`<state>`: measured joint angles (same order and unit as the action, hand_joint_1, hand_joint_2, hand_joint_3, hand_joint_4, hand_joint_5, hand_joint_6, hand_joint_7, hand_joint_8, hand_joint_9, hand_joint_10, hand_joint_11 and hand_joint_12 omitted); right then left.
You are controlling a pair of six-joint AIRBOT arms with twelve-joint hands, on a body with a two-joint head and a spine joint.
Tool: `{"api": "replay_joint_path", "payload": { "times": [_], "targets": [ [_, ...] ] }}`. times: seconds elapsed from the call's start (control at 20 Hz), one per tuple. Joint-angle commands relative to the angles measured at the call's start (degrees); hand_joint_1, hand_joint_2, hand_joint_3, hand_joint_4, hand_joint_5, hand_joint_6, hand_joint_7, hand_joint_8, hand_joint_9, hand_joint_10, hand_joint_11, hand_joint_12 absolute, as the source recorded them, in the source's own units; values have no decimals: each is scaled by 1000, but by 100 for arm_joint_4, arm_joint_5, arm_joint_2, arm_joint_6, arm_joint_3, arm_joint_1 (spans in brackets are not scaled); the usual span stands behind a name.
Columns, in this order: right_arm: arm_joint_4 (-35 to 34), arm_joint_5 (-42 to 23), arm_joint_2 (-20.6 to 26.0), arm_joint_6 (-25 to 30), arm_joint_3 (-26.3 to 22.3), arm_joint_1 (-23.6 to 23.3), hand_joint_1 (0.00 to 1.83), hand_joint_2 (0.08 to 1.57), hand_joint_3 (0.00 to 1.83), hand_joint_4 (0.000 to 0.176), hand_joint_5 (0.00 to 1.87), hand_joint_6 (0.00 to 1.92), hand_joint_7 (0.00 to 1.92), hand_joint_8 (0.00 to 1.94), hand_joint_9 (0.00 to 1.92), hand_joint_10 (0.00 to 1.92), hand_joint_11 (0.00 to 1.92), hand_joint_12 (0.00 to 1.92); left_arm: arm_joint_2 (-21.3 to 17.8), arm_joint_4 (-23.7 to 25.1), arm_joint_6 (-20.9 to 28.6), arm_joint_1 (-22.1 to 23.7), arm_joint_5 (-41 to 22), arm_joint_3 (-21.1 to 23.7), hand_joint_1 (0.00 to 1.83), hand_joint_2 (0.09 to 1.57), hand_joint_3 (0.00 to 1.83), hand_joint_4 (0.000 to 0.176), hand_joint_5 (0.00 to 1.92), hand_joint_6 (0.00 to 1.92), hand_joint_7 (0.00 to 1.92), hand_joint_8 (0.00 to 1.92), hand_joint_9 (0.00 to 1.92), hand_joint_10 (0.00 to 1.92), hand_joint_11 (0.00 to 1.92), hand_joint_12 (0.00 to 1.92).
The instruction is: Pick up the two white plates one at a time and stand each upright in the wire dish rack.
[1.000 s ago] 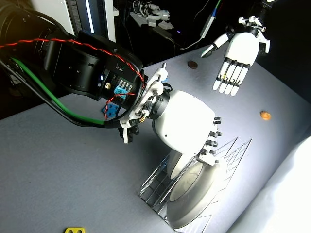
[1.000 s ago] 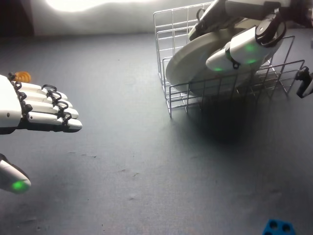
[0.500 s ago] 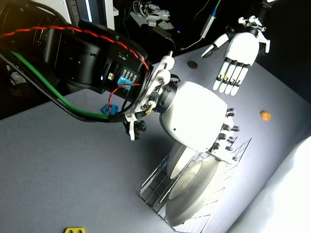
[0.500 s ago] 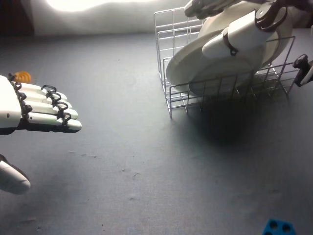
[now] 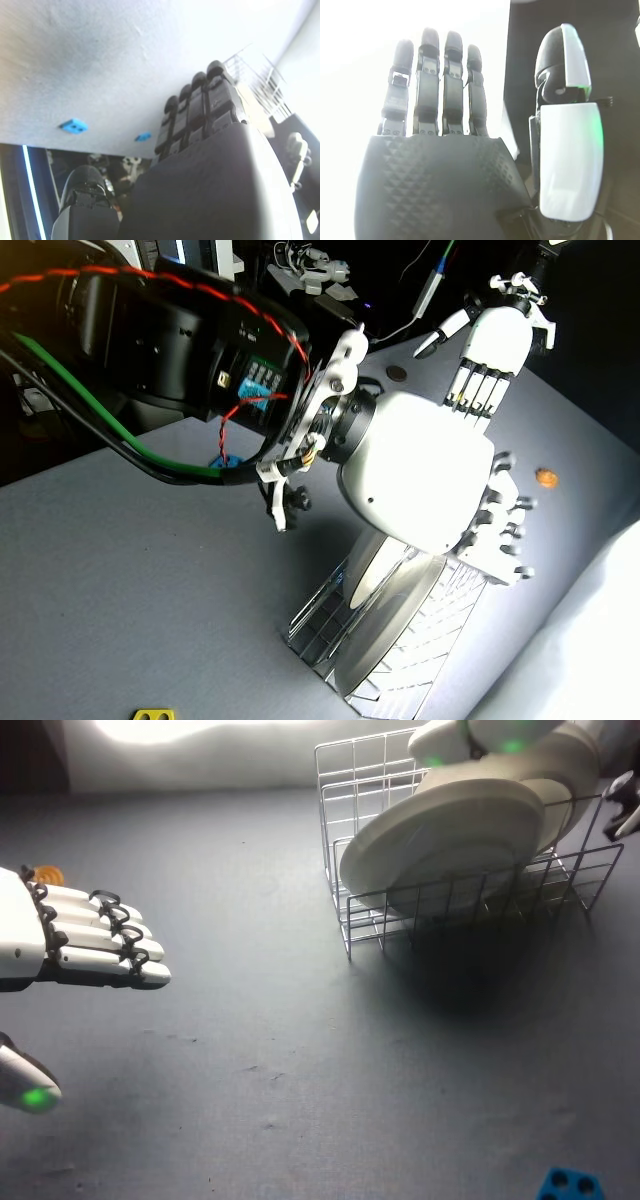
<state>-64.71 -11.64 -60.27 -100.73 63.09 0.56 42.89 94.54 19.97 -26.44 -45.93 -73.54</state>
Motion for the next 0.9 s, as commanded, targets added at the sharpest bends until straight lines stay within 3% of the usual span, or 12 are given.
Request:
{"api": "replay_joint_path", "payload": {
  "times": [0.0, 0.05, 0.2, 0.45, 0.7, 0.85],
  "targets": [
    [87, -409, 68, -76, -51, -116, 914, 1002, 0, 0, 478, 3, 534, 2, 488, 3, 0, 983, -16, -224, 9, 100, -145, -21, 0, 1053, 1, 0, 0, 0, 0, 0, 0, 0, 0, 0],
    [250, -537, 102, -196, -120, -156, 903, 1003, 0, 0, 471, 0, 532, 1, 491, 3, 4, 989, -31, -224, 9, 132, -205, -4, 0, 1057, 2, 0, 0, 0, 0, 0, 0, 0, 0, 0],
    [1833, -1663, 272, 149, -461, -45, 907, 1006, 0, 0, 468, 4, 537, 5, 494, 4, 0, 992, -110, -180, 10, 221, -582, 79, 0, 1052, 0, 0, 0, 0, 0, 0, 0, 0, 0, 0],
    [2092, -2748, 606, 175, -711, 184, 877, 1010, 0, 0, 466, 2, 527, 1, 486, 0, 0, 995, -331, 75, -96, 456, -893, 425, 0, 1044, 0, 0, 0, 0, 0, 0, 0, 0, 0, 0],
    [2179, -2936, 1050, 197, -1025, 312, 889, 1010, 0, 0, 471, 8, 531, 6, 492, 5, 3, 1000, -552, 505, -274, 1077, -1046, 674, 0, 1053, 1, 0, 0, 0, 0, 0, 0, 0, 0, 0],
    [2611, -3118, 1247, 204, -1294, 464, 845, 1012, 1, 0, 500, 16, 576, 20, 535, 20, 40, 1014, -553, 544, -40, 1340, -1095, 586, 0, 1059, 4, 0, 0, 0, 0, 0, 0, 0, 0, 0]
  ]
}}
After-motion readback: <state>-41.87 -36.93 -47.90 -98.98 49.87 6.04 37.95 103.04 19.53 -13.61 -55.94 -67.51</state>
